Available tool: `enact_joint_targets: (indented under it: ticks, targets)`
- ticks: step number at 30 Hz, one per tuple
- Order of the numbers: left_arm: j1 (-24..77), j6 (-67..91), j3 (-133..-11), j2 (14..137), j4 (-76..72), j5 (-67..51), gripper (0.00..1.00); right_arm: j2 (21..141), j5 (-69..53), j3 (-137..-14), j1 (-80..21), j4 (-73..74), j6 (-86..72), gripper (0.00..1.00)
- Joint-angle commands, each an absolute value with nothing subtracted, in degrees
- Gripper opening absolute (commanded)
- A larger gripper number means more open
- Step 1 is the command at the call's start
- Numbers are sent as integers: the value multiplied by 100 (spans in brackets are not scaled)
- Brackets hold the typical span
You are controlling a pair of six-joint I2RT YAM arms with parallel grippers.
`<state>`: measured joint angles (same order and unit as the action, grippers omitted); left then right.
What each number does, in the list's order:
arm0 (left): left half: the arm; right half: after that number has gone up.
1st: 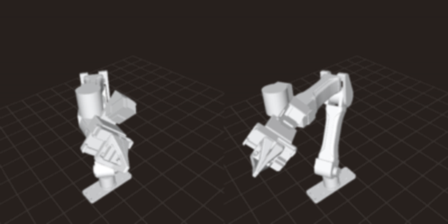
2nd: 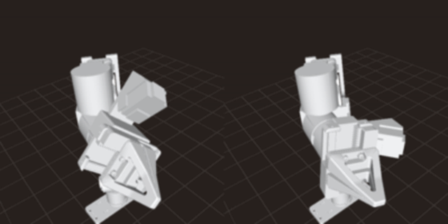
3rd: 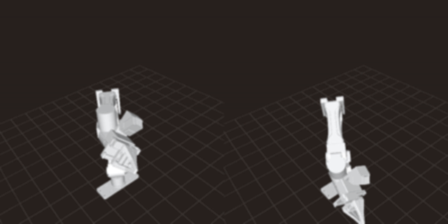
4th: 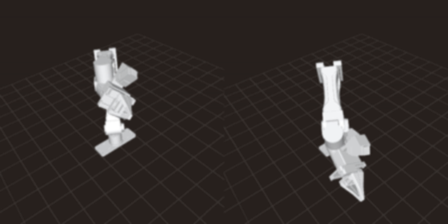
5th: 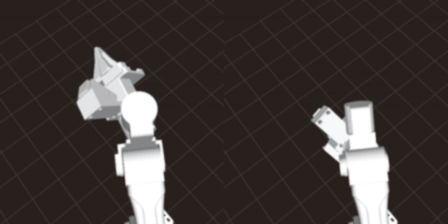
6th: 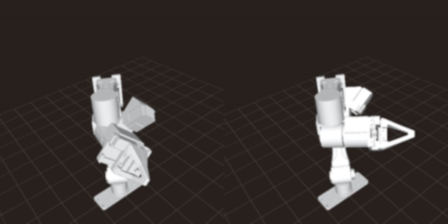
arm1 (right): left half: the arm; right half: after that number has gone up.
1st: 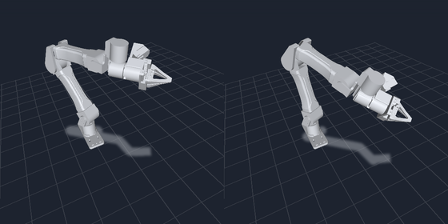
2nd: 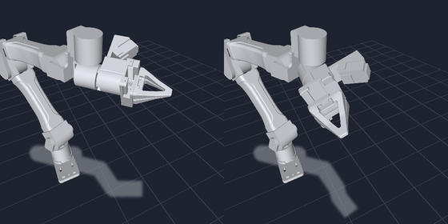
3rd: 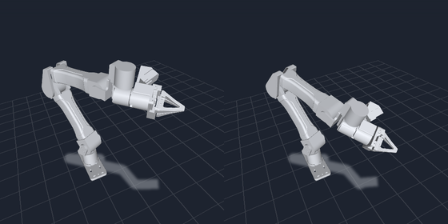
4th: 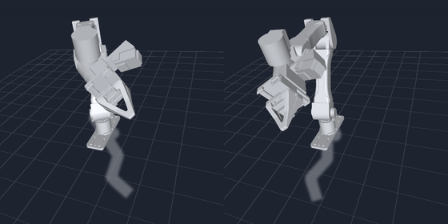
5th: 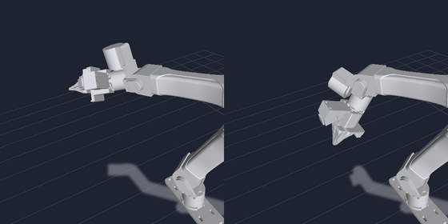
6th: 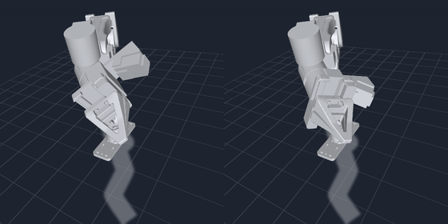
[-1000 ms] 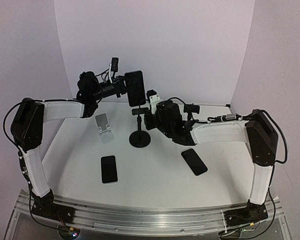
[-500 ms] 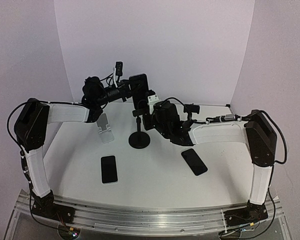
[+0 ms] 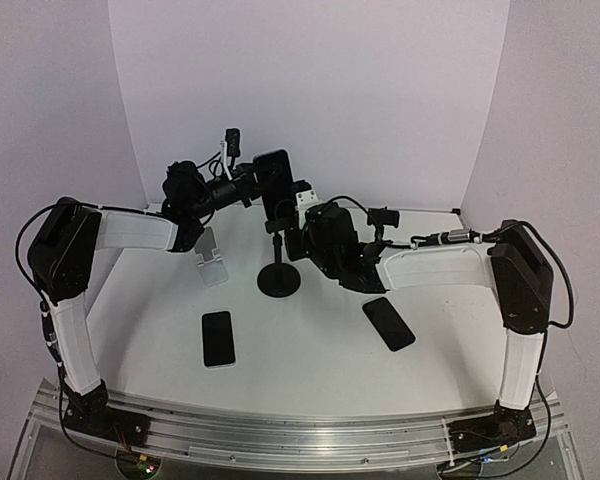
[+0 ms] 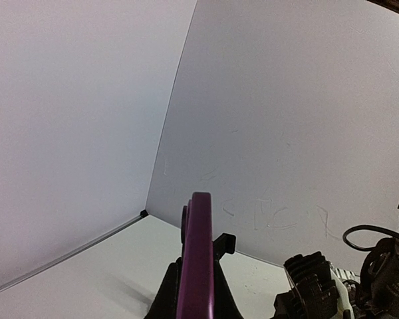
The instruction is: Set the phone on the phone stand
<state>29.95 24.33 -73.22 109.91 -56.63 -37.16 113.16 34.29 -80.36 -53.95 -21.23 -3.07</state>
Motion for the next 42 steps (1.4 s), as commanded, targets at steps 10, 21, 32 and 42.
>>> enact_joint_targets:
  ticks: [10,21,32,42]
  targets:
    - [3155,3282,-7219,11104,-6182,-3683,0,11340,3492,-8129,-5423,-2270,-650,0]
    - [3059,2808,-7101,11536,-6395,-4006,0,11208,3309,-7882,-5422,-2378,-598,0]
    - [3116,3001,-6491,11250,-5694,-4493,0,11400,3290,-7662,-5423,-2920,-791,0]
    - [3085,1799,-6530,11186,-4635,-4592,0,11430,3249,-7446,-5423,-3104,-743,0]
